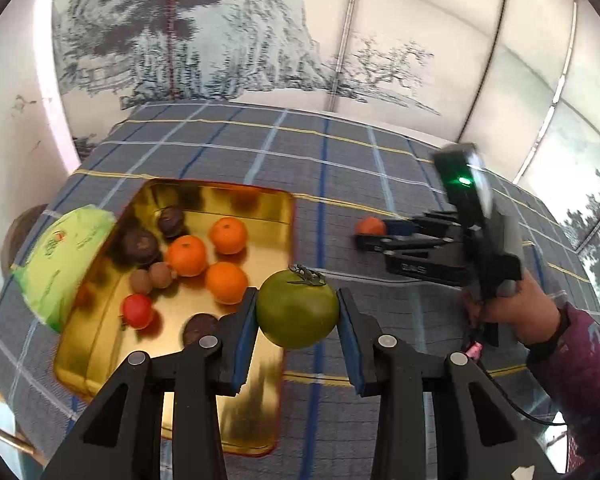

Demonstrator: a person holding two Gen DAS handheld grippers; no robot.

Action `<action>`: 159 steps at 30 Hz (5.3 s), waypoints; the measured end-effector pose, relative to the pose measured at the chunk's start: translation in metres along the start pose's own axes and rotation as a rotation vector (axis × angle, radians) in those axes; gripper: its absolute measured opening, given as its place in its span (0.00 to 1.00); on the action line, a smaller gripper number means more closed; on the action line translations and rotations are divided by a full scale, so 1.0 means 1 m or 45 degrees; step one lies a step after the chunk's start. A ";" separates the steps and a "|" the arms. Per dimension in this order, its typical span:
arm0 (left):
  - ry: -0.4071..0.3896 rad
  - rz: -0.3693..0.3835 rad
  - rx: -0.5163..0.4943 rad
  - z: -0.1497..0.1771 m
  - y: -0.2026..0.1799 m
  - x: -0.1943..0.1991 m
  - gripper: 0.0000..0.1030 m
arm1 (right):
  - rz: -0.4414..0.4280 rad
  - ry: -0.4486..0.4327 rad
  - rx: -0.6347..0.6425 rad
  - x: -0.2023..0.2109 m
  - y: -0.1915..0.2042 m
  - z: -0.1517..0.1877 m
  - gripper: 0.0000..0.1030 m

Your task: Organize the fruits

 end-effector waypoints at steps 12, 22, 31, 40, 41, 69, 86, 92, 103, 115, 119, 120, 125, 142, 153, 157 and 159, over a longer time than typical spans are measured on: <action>0.014 -0.219 0.089 0.025 0.073 0.000 0.33 | 0.042 -0.135 -0.187 0.060 -0.023 0.040 0.36; 0.014 -0.310 0.078 0.034 0.095 -0.003 0.33 | 0.077 -0.128 -0.230 0.058 -0.033 0.050 0.36; -0.005 -0.311 0.112 0.031 0.106 -0.002 0.33 | 0.065 -0.126 -0.239 0.058 -0.033 0.051 0.36; -0.012 -0.317 0.101 0.035 0.102 0.000 0.34 | 0.061 -0.114 -0.230 0.055 -0.031 0.052 0.36; -0.015 -0.326 0.095 0.035 0.100 0.000 0.37 | 0.062 -0.110 -0.228 0.054 -0.031 0.052 0.36; -0.156 -0.535 0.027 0.036 0.098 0.042 0.87 | -0.155 -0.229 -0.046 0.103 0.085 -0.011 0.36; -0.264 -0.575 0.029 0.041 0.113 0.064 0.99 | -0.325 -0.154 0.103 0.065 0.187 -0.039 0.36; -0.302 -0.570 0.055 0.042 0.119 0.070 0.99 | -0.344 -0.101 0.109 0.040 0.201 -0.044 0.36; -0.288 -0.546 0.096 0.047 0.128 0.067 1.00 | -0.346 -0.034 0.115 0.007 0.212 -0.048 0.36; -0.281 -0.504 0.110 0.049 0.123 0.065 1.00 | -0.358 -0.051 0.093 0.001 0.215 -0.056 0.37; -0.275 -0.498 0.099 0.049 0.120 0.065 1.00 | -0.354 -0.089 0.087 0.011 0.215 -0.058 0.37; -0.275 -0.498 0.097 0.049 0.120 0.066 1.00 | -0.344 -0.108 0.087 0.016 0.214 -0.059 0.37; -0.297 -0.498 0.084 0.047 0.113 0.073 1.00 | -0.202 -0.288 0.102 0.057 0.202 -0.056 0.55; -0.480 -0.524 0.116 0.018 0.076 0.137 1.00 | 0.219 -0.866 0.159 0.220 0.175 -0.024 1.00; -0.561 -0.528 0.108 0.010 0.051 0.171 1.00 | 0.237 -0.937 0.165 0.262 0.177 -0.008 1.00; -0.580 -0.522 0.110 0.009 0.045 0.177 1.00 | 0.253 -0.953 0.171 0.271 0.179 -0.003 1.00; -0.582 -0.523 0.107 0.009 0.042 0.178 1.00 | 0.259 -0.958 0.172 0.274 0.179 -0.002 1.00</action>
Point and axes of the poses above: each gripper's, at about its wrist camera, not at the fingertips, and x roughly against the way its jaws point, y to its left, z to its underside, the point moved 10 cm from there along -x, roughly the way its jaws point, and after that the axes turned 1 degree about -z, right-handed, at the moved point
